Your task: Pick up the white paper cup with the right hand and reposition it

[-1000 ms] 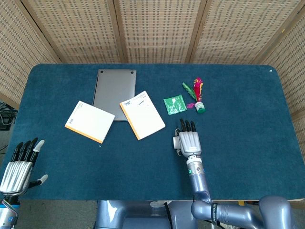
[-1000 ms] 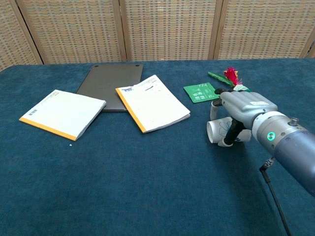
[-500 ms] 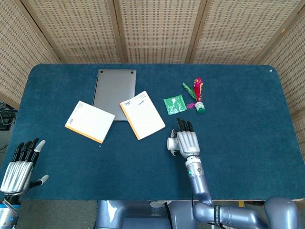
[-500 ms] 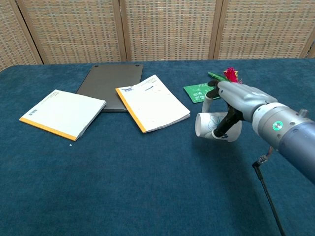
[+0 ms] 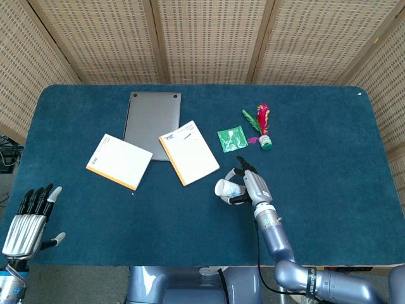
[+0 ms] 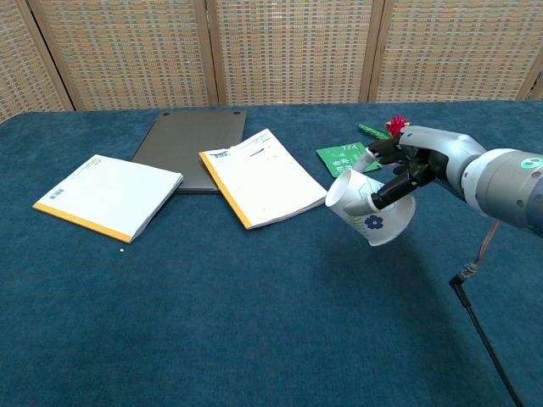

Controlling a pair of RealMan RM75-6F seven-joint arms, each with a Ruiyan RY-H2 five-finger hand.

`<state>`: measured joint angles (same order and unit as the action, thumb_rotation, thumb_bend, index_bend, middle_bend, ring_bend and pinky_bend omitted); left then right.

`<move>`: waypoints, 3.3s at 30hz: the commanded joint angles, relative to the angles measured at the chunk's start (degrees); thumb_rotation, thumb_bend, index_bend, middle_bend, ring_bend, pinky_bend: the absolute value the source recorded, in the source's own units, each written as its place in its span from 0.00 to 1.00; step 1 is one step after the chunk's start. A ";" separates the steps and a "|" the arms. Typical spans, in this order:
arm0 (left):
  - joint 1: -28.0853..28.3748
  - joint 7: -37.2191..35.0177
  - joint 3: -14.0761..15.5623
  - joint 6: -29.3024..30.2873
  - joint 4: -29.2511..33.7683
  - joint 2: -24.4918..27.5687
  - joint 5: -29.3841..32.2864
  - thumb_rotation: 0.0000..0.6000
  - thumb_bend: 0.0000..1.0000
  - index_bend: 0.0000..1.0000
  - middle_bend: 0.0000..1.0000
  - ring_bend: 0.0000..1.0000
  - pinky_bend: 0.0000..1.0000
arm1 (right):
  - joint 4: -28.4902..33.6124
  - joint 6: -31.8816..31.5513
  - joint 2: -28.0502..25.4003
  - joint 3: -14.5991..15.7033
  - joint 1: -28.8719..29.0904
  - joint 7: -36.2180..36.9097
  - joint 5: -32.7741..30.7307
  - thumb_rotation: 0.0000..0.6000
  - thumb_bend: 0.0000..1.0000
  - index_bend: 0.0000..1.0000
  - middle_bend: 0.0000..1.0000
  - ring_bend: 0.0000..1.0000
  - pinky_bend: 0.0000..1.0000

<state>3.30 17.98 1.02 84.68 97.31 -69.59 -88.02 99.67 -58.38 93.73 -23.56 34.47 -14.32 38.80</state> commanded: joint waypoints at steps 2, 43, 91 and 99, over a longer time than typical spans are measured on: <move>0.04 0.11 -0.03 -0.02 -0.06 -0.09 0.04 1.00 0.14 0.00 0.00 0.00 0.00 | -2.49 1.61 0.76 0.96 0.80 1.55 -0.96 1.00 0.32 0.50 0.00 0.00 0.00; -0.08 1.07 0.25 0.17 0.12 -0.25 -0.26 1.00 0.14 0.00 0.00 0.00 0.00 | -10.68 -0.28 5.54 4.07 0.60 9.98 4.25 1.00 0.27 0.47 0.00 0.00 0.00; -0.17 -1.42 -0.77 0.88 -0.91 -0.40 0.56 1.00 0.14 0.00 0.00 0.00 0.00 | -6.82 -28.08 -15.31 20.09 -17.37 -0.08 40.84 1.00 0.16 0.00 0.00 0.00 0.00; -0.10 -2.06 -0.83 0.93 -1.83 -0.80 0.41 1.00 0.14 0.00 0.00 0.00 0.00 | -11.81 -32.20 -15.75 22.92 -21.94 1.69 44.94 1.00 0.16 0.00 0.00 0.00 0.00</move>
<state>3.20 15.93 0.20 85.61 95.48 -70.38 -87.60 88.32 -90.16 78.17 -1.16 13.14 -12.94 83.14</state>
